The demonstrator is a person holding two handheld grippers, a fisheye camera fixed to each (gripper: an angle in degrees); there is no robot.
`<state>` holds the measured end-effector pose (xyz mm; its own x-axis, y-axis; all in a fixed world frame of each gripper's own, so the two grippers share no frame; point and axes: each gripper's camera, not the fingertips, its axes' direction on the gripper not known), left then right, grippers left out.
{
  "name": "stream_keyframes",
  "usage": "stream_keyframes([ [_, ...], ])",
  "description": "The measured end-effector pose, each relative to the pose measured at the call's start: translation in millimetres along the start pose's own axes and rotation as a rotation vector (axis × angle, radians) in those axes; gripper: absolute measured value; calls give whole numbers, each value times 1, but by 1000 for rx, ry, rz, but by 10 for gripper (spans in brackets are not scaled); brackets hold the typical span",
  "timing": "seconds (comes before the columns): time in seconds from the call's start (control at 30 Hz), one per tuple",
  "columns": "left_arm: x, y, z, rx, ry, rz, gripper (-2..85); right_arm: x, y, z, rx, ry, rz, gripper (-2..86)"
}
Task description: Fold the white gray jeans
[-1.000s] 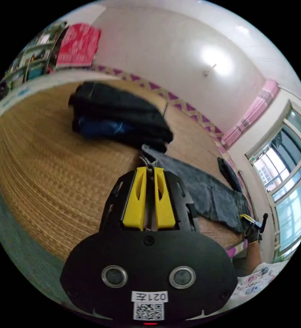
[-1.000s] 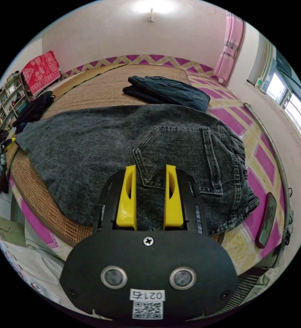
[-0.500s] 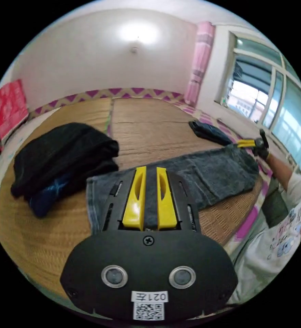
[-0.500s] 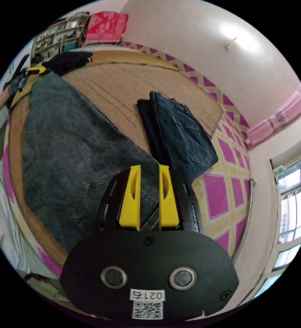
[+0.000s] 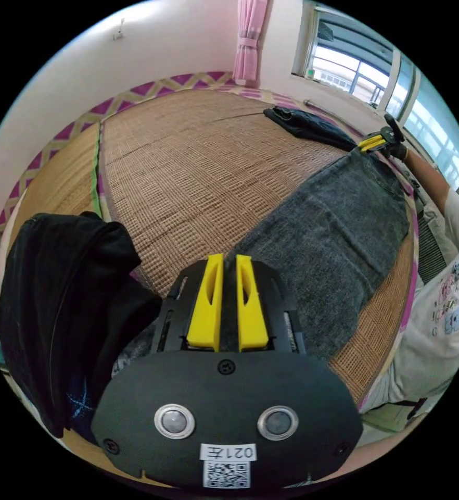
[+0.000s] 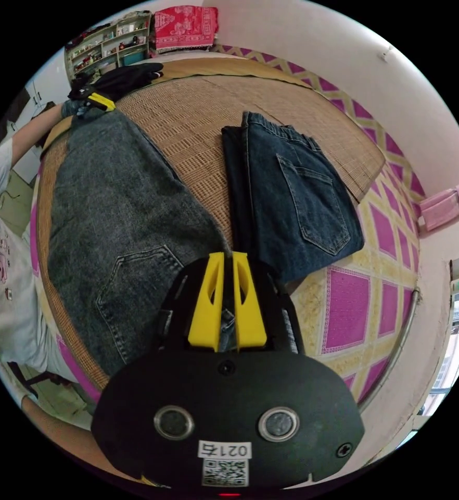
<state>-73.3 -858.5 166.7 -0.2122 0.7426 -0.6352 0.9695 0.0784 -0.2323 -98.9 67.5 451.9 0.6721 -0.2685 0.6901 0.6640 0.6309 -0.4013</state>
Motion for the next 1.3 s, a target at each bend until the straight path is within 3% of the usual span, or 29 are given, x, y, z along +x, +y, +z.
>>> stream_keyframes([
  [0.3,41,64,-95,294,-4,74,-10,-17,68,-95,238,-77,67,1],
  [0.43,96,140,-168,437,17,117,-10,-82,142,-175,388,-70,19,-2],
  [0.57,152,214,-203,474,53,116,-10,-173,215,-211,380,-104,-59,-4],
  [0.73,190,290,-168,389,177,-34,-10,-231,267,-171,284,-223,-27,-2],
  [0.97,185,317,-129,333,289,-232,-9,-234,282,-95,200,-358,130,33],
  [1.1,177,325,-184,473,148,-320,-4,-228,275,-127,194,-335,87,73],
  [1.23,155,290,-187,356,-192,-477,45,-178,259,-153,356,-255,230,93],
  [1.3,142,272,-172,315,-211,-503,63,-156,245,-141,361,-198,308,89],
])
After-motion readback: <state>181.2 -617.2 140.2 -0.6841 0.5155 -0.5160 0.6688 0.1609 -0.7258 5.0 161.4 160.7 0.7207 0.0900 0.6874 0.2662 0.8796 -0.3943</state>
